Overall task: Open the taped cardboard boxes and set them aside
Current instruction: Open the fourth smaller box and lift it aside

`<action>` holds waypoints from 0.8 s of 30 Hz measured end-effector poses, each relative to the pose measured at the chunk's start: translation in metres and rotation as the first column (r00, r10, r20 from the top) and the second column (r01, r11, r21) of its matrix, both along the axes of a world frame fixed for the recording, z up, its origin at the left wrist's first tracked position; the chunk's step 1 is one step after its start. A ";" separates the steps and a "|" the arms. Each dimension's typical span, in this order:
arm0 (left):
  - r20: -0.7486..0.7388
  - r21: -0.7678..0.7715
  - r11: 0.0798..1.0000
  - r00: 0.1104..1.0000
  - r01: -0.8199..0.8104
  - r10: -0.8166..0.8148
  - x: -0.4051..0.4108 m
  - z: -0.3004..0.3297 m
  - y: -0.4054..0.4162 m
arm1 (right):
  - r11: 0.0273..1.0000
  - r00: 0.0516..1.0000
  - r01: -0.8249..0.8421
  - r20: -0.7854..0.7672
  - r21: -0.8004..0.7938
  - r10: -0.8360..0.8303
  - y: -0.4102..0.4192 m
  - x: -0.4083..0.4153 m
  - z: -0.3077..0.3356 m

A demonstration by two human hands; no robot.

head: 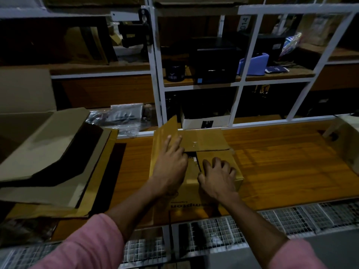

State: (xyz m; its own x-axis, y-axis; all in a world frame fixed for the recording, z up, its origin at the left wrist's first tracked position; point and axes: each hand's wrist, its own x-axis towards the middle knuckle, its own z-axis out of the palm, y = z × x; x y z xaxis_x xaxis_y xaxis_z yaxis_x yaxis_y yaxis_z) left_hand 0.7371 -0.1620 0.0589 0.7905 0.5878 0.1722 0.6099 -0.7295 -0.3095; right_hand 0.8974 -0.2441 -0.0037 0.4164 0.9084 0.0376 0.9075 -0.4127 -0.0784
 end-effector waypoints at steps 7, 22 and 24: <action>-0.275 0.113 0.945 0.904 -0.308 0.327 -0.023 0.047 0.016 | 0.997 0.998 0.037 0.058 -0.066 -0.033 0.018 -0.013 0.004; 0.263 -0.598 0.719 0.760 -0.354 0.594 -0.059 -0.068 0.087 | 0.994 0.992 0.076 0.107 -0.081 -0.067 0.026 -0.020 -0.005; 0.309 -0.678 0.689 0.751 -0.257 0.584 -0.055 -0.073 0.087 | 0.994 0.992 0.082 0.101 -0.074 -0.075 0.026 -0.021 -0.007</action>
State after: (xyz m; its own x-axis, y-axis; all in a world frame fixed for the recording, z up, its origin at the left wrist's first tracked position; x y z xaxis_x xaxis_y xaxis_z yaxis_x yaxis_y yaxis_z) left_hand 0.6822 -0.0745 -0.0137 0.3377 0.9404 -0.0396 0.8336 -0.2793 0.4765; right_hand 0.8768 -0.2186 -0.0108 0.4841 0.8749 0.0126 0.8738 -0.4842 0.0444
